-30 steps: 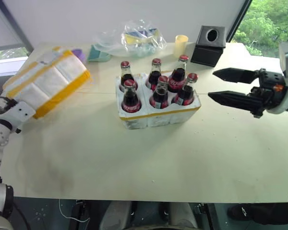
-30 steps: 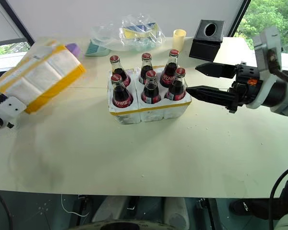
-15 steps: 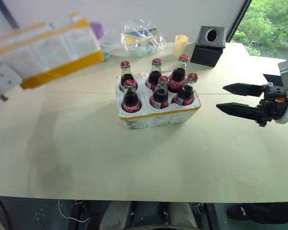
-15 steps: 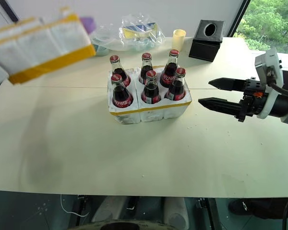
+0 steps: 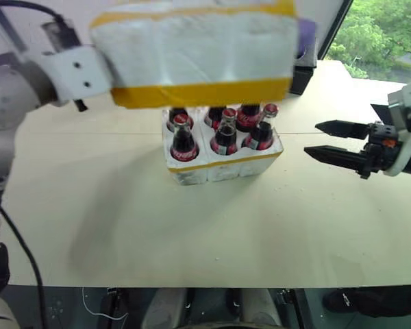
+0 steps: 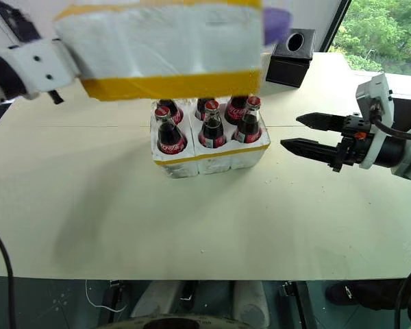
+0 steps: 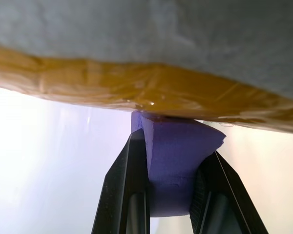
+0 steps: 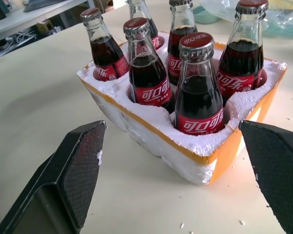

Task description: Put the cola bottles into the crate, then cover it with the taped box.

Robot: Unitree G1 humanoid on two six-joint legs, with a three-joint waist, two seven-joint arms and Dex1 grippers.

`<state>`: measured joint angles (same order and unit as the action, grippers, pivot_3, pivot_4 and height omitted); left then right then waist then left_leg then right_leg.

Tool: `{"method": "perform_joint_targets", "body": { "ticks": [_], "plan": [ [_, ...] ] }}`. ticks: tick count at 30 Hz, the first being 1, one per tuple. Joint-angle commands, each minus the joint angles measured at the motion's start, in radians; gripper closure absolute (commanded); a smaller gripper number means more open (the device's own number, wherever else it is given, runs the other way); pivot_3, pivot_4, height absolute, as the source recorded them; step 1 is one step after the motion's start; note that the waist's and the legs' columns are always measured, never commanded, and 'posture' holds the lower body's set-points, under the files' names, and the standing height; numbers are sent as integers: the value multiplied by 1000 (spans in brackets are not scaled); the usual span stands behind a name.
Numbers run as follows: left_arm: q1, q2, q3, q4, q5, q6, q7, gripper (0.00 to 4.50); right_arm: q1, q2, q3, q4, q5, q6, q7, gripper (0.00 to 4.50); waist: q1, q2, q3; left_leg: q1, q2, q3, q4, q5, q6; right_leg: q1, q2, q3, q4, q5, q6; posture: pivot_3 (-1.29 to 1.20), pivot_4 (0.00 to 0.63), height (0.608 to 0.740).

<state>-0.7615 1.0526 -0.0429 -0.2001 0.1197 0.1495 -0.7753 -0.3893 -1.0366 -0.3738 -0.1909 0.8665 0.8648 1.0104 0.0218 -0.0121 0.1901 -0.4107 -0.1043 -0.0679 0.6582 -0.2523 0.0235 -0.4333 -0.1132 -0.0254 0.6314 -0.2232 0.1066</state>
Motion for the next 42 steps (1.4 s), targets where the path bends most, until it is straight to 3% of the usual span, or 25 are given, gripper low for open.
{"method": "perform_joint_targets", "body": {
  "ticks": [1, 13, 22, 28, 29, 31, 35, 42],
  "plan": [
    [-24, 18, -34, -71, 94, 26, -23, 4071, -17, 14, -33, -15, 9, -14, -23, 0, -8, 0, 0, 0, 0, 0, 0, 0, 0, 0, 0, 0, 0, 0, 0, 0, 150, 740],
    [-60, -26, -137, -67, 352, -27, -2, 4071, 23, 52, -84, -55, 33, -13, -84, 0, -7, 0, 0, 0, 0, 0, 3, -1, 1, 3, 1, -1, 0, 0, 0, 0, 150, 740],
    [-69, -104, -133, -80, 367, 12, -57, 4071, 37, 69, -99, -70, 44, -19, -108, 0, -8, 0, 0, 1, 0, 0, 5, -1, 3, 4, 1, -1, -1, 0, 1, 0, 150, 740],
    [-38, -106, -118, -116, 352, 55, -123, 4071, 48, 76, -104, -74, 41, -22, -110, 0, -8, 0, 0, 1, 0, 0, 5, -2, 3, 4, 1, -1, -1, 0, 1, 0, 150, 740],
    [-25, -101, -114, -123, 345, 59, -136, 3069, 49, 78, -104, -75, 40, -22, -111, 0, -8, 0, 0, 1, 0, 0, 5, -2, 3, 4, 1, -1, -1, 0, 1, 0, 150, 740],
    [-9, -97, -107, -134, 338, 61, -152, 2309, 47, 79, -103, -75, 41, -22, -112, 0, -8, 0, 0, 1, 0, 0, 5, -2, 3, 4, 1, -1, -1, 0, 1, 0, 150, 740],
    [4, -95, -90, -148, 330, 62, -172, 189, 39, 78, -101, -68, 42, -21, -112, 0, -7, 0, 0, 1, 0, 0, 5, -2, 3, 4, 1, -1, -1, 0, 1, 0, 150, 740],
    [24, -31, -39, -128, 307, 17, -178, 33, 27, 80, -91, -52, 36, -27, -106, 0, -10, 0, 0, 1, 0, 0, 5, -2, 3, 4, 0, -1, -1, 0, 1, 0, 150, 740]
  ]
}}
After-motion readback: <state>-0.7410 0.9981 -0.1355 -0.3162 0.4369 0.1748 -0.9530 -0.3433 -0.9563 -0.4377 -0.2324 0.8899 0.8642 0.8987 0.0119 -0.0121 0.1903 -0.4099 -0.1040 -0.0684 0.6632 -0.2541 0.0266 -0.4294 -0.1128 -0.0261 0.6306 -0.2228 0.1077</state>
